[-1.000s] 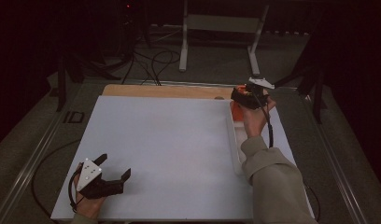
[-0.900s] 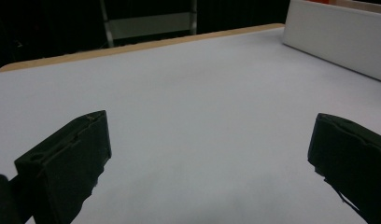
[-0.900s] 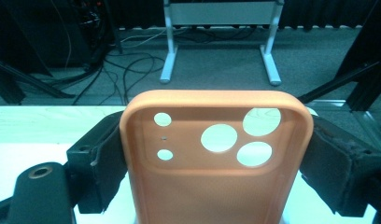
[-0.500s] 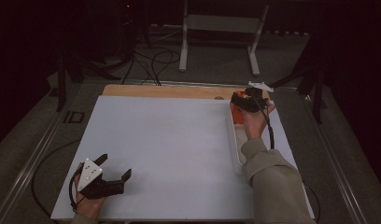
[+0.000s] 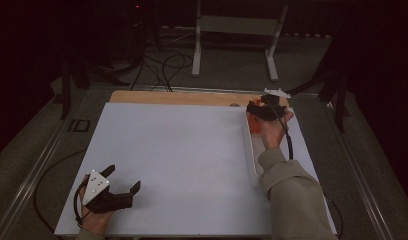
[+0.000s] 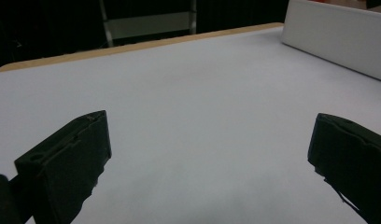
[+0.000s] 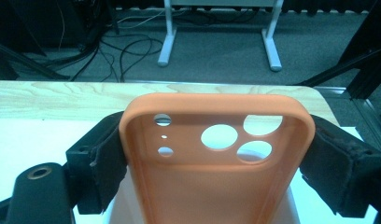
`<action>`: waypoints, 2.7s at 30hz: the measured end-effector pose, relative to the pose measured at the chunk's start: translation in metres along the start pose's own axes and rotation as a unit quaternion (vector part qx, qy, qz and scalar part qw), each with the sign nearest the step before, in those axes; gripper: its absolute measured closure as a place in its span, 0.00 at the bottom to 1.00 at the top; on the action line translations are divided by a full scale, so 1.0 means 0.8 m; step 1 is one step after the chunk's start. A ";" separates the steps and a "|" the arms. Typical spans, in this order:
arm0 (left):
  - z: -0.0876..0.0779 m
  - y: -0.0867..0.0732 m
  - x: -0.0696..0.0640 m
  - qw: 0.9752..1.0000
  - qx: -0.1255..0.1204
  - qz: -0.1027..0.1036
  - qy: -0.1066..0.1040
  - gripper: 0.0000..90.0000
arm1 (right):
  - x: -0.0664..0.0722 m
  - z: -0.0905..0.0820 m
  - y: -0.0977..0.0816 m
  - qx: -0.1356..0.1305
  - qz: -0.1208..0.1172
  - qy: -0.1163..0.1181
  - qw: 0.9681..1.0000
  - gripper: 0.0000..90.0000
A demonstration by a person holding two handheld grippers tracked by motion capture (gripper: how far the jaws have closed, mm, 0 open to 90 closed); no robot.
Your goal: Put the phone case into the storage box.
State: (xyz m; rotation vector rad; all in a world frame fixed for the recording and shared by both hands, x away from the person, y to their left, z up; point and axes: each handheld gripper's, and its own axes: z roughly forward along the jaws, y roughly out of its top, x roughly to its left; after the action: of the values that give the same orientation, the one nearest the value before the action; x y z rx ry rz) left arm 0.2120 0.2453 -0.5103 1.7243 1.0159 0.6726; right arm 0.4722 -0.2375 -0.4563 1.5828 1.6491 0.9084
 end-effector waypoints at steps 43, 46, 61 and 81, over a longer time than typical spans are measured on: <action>0.000 0.000 -0.001 1.000 0.002 -0.001 -0.001 0.00 | -0.006 -0.019 0.011 -0.014 0.008 0.031 0.999 0.08; 0.000 0.000 -0.001 1.000 0.001 -0.001 -0.001 0.00 | -0.006 -0.022 0.012 -0.014 0.002 0.034 0.999 0.08; 0.002 0.000 -0.002 1.000 0.006 0.000 -0.004 0.00 | 0.002 -0.046 0.004 -0.008 -0.039 0.080 0.996 0.09; 0.005 0.000 -0.003 1.000 0.013 0.001 -0.006 0.00 | -0.005 -0.101 -0.010 -0.020 -0.058 0.133 0.989 0.09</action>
State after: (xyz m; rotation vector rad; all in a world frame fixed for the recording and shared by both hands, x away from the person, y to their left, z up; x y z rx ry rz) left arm 0.2141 0.2414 -0.5121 1.7502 1.0183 0.6533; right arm 0.3999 -0.2446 -0.4195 1.3691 1.8719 1.1232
